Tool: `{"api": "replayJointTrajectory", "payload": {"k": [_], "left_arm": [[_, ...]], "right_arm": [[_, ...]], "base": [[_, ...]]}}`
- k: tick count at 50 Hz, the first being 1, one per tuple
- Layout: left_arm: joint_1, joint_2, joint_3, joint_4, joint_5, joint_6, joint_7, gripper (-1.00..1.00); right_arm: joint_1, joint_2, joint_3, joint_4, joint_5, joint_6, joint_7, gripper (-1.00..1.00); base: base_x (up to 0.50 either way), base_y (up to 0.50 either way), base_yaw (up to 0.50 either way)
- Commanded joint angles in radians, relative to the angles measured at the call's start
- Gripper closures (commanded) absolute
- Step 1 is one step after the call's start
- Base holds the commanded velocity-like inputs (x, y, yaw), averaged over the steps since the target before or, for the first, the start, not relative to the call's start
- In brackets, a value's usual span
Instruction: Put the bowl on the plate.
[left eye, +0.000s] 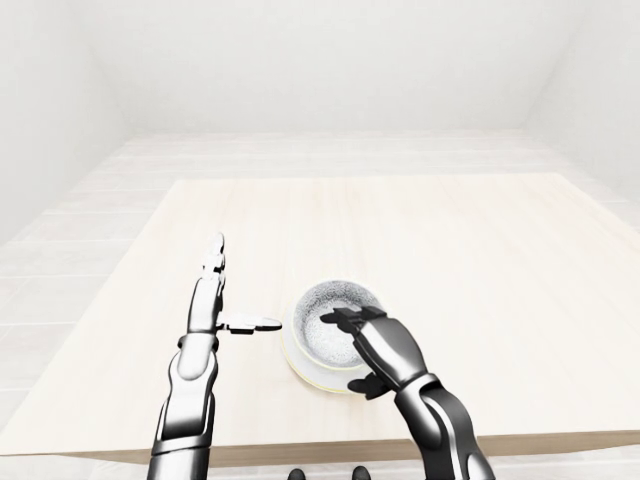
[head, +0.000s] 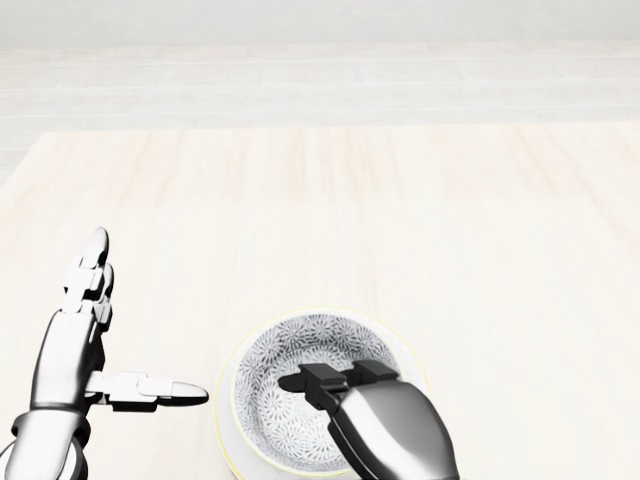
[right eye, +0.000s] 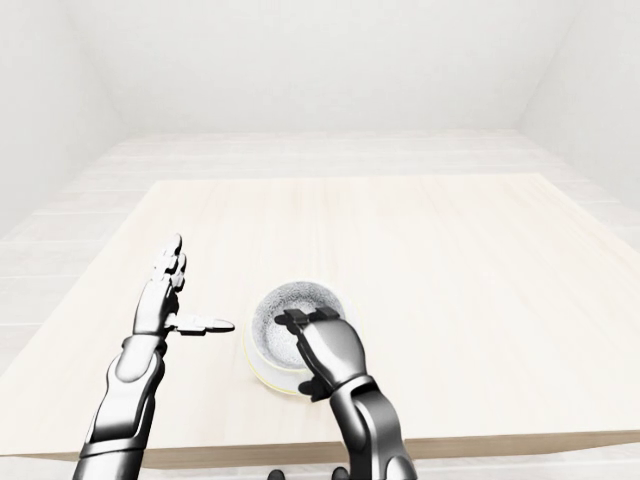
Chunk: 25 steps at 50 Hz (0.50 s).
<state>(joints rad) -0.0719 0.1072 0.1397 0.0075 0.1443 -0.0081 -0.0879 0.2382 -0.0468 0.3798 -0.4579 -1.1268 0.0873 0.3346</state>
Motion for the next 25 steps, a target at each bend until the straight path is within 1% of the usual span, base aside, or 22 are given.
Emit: {"api": "replayJointTrajectory", "payload": {"k": [1,7,9,15,19,21,22,23,25], "left_arm": [[-0.005,0.002,0.001,-0.001,0.001,0.004,-0.002,-1.00],[-0.006,0.004,0.004,-0.001,0.000,0.004,-0.003,-1.00],[-0.008,0.005,0.004,-0.001,0.001,0.006,-0.004,-1.00],[-0.015,0.009,0.007,-0.004,0.001,0.015,-0.004,-1.00],[-0.016,0.013,0.012,-0.008,0.001,0.019,-0.006,-1.00],[-0.016,0.015,0.012,-0.011,0.002,0.021,-0.008,-1.00],[-0.016,0.014,0.013,-0.015,0.001,0.025,-0.009,-1.00],[-0.016,0.014,0.013,-0.016,0.001,0.026,-0.009,-1.00],[-0.015,0.016,0.014,-0.019,0.002,0.027,-0.012,-1.00]], "right_arm": [[0.046,-0.022,0.014,-0.084,-0.028,0.000,0.037,-0.33],[0.061,-0.028,0.009,-0.130,-0.024,0.000,0.044,-0.36],[0.064,-0.033,0.006,-0.154,-0.036,0.000,0.063,-0.43],[0.069,-0.045,-0.023,-0.219,-0.057,0.000,0.111,-0.48],[0.087,-0.056,-0.075,-0.272,-0.045,0.000,0.134,-0.48],[0.095,-0.063,-0.118,-0.316,-0.050,0.000,0.157,-0.49],[0.098,-0.063,-0.146,-0.336,-0.040,0.000,0.163,-0.55],[0.100,-0.057,-0.151,-0.336,-0.041,0.000,0.166,-0.55],[0.114,-0.058,-0.186,-0.356,-0.029,0.000,0.185,-0.71]], "base": [[0.00,0.00,0.00],[0.00,0.00,0.00],[0.00,0.00,0.00],[0.00,0.00,0.00],[0.00,0.00,0.00],[0.00,0.00,0.00],[0.00,0.00,0.00],[0.00,0.00,0.00],[0.00,0.00,0.00]]}}
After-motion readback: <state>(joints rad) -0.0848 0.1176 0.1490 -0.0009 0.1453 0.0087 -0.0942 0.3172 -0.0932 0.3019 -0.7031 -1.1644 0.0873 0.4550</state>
